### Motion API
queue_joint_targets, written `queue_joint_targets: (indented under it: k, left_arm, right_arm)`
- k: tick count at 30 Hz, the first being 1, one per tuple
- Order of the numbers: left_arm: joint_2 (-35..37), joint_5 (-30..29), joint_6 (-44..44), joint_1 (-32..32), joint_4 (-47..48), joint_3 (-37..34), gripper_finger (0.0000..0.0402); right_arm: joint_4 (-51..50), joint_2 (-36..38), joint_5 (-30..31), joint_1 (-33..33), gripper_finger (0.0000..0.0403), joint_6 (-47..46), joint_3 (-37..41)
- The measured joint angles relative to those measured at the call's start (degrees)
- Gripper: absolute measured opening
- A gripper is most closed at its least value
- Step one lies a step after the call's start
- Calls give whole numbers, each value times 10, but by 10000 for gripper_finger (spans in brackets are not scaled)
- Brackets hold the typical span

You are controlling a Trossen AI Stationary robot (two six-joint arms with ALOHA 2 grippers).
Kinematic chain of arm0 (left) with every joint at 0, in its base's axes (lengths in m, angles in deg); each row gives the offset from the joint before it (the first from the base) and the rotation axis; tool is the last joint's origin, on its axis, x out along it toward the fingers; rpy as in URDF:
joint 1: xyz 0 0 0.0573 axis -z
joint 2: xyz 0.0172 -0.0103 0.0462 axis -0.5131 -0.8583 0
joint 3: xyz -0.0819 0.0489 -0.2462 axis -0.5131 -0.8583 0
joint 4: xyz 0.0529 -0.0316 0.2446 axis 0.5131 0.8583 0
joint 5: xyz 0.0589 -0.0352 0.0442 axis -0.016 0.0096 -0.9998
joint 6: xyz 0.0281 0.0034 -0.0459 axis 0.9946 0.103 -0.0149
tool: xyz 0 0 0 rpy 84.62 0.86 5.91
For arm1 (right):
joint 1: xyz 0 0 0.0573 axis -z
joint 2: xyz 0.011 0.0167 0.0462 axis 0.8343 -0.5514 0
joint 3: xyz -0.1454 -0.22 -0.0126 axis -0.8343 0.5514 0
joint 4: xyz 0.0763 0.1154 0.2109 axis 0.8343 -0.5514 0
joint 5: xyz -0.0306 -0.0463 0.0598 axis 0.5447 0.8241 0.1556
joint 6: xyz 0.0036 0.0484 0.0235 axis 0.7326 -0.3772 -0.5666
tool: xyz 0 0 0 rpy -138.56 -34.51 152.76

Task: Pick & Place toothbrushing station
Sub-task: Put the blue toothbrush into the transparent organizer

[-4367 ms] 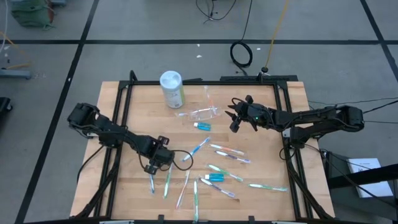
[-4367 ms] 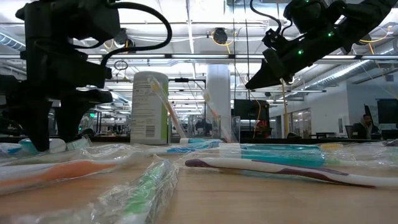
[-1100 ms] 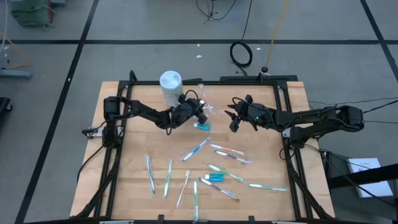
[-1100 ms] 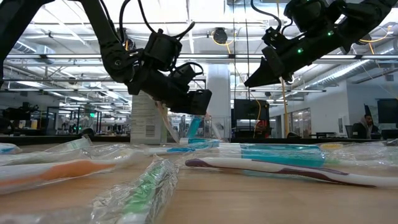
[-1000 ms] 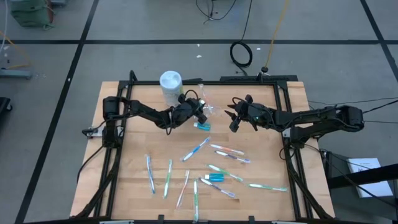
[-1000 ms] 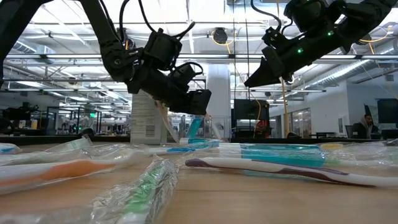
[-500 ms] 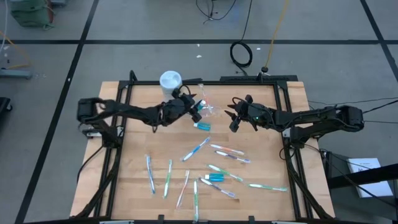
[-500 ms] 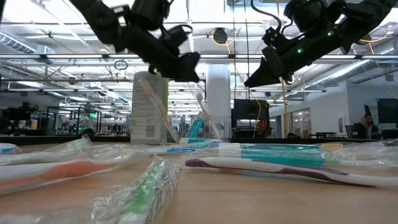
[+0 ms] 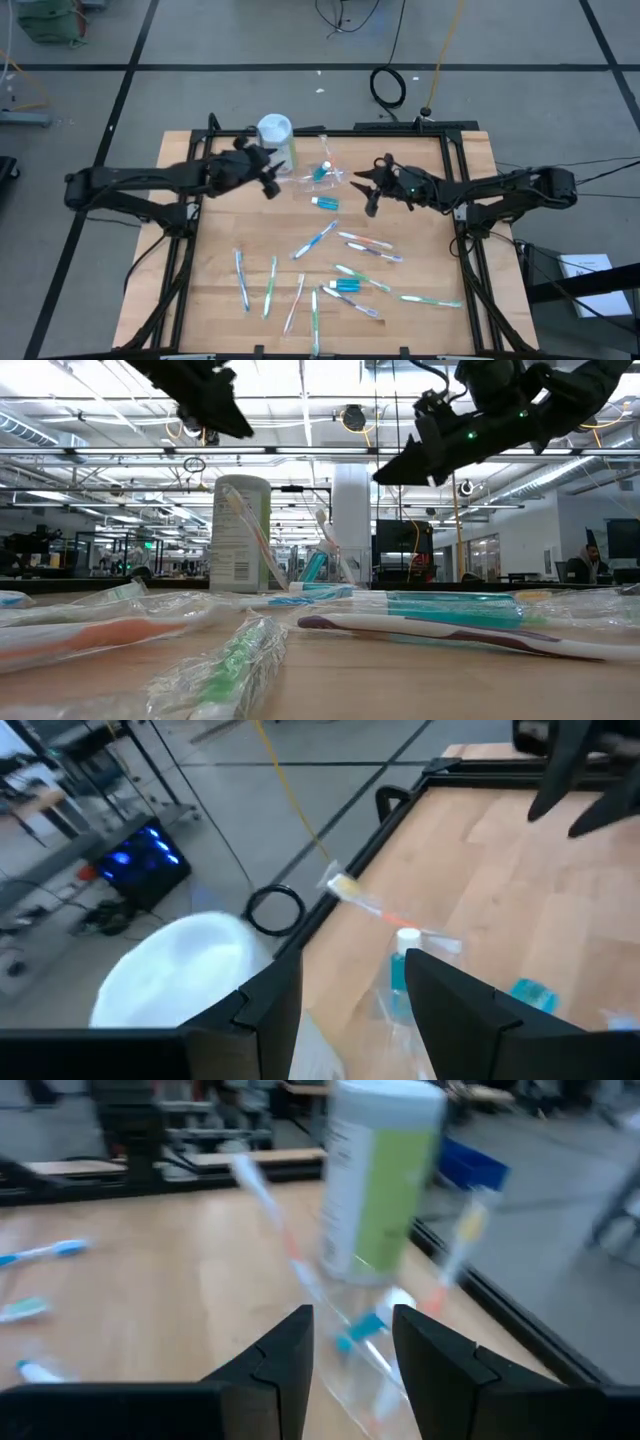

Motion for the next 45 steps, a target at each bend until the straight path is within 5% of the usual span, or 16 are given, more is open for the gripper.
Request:
queue_joint_targets:
  k: [6,10,21,34,40,45]
  left_arm:
    - [82,111,-21,0,35,-31,184]
    - [109,121,-32,11,-1,-99,184]
    - [127,122,-57,30,-178,-267,184]
    - [127,123,-78,37,-202,-287,184]
    - [127,123,-67,37,-217,-287,184]
    - [127,133,-67,37,-217,-287,184]
  right_arm:
    - [124,-74,-80,-16,145,56,0]
    - [167,-114,-126,-16,168,53,-8]
    - [-52,-167,-153,-60,181,89,-137]
    - [-134,-209,-153,-76,179,132,-125]
    - [-55,-301,-151,-76,178,175,-126]
    - [-73,-310,-151,-74,178,176,-134]
